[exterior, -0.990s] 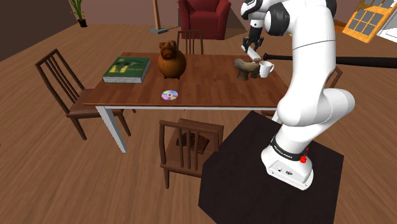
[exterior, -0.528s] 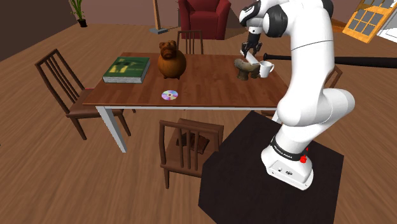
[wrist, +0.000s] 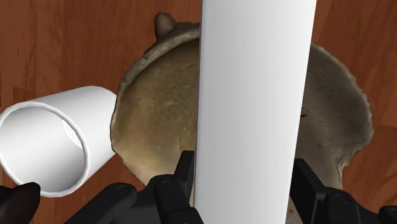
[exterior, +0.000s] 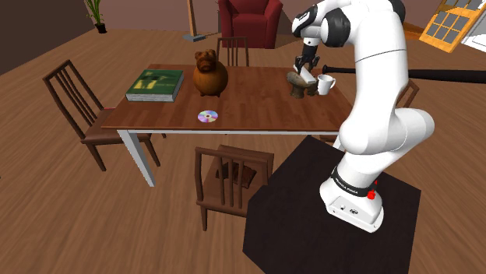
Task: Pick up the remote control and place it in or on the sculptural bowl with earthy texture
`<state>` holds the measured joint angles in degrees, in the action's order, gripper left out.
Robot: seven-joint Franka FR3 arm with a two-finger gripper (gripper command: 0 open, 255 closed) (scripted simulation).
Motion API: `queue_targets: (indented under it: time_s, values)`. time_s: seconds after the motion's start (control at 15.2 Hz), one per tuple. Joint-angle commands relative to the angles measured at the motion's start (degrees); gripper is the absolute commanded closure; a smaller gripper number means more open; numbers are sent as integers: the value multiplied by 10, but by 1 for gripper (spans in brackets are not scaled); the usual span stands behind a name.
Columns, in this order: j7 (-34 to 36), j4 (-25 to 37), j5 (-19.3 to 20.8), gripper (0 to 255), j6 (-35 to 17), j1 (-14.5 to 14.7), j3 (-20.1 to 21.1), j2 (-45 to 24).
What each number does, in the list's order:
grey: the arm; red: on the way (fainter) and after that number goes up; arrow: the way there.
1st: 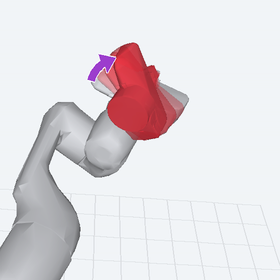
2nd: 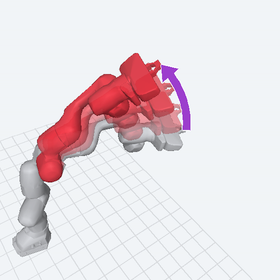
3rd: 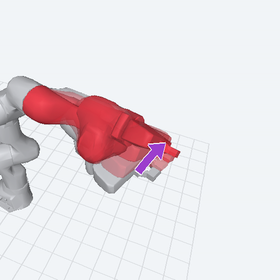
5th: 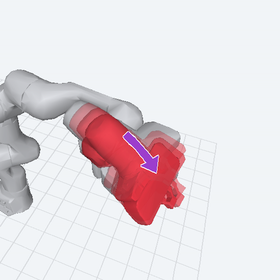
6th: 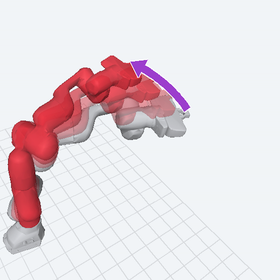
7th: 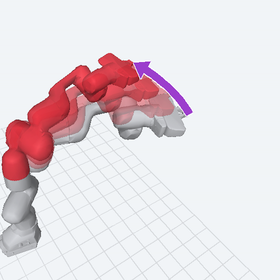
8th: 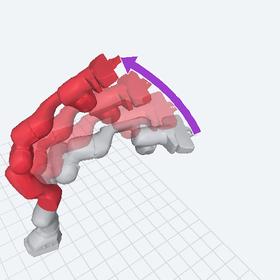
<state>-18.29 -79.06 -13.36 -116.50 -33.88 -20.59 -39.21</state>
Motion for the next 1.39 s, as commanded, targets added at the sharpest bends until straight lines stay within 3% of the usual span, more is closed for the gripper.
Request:
queue_targets:
  time_s: [0.0,0.13,0.2,0.53,0.79,1.32]
  values:
    - [0,0,0,255,0,0,0,0]
    - [0,0,0,255,0,0,0,0]
    - [0,0,0,0,0,0,0,0]
    - [0,0,0,0,0,0,0,0]
    - [6,34,9,0,57,1,-6,25]
    - [6,34,9,0,57,1,-6,25]
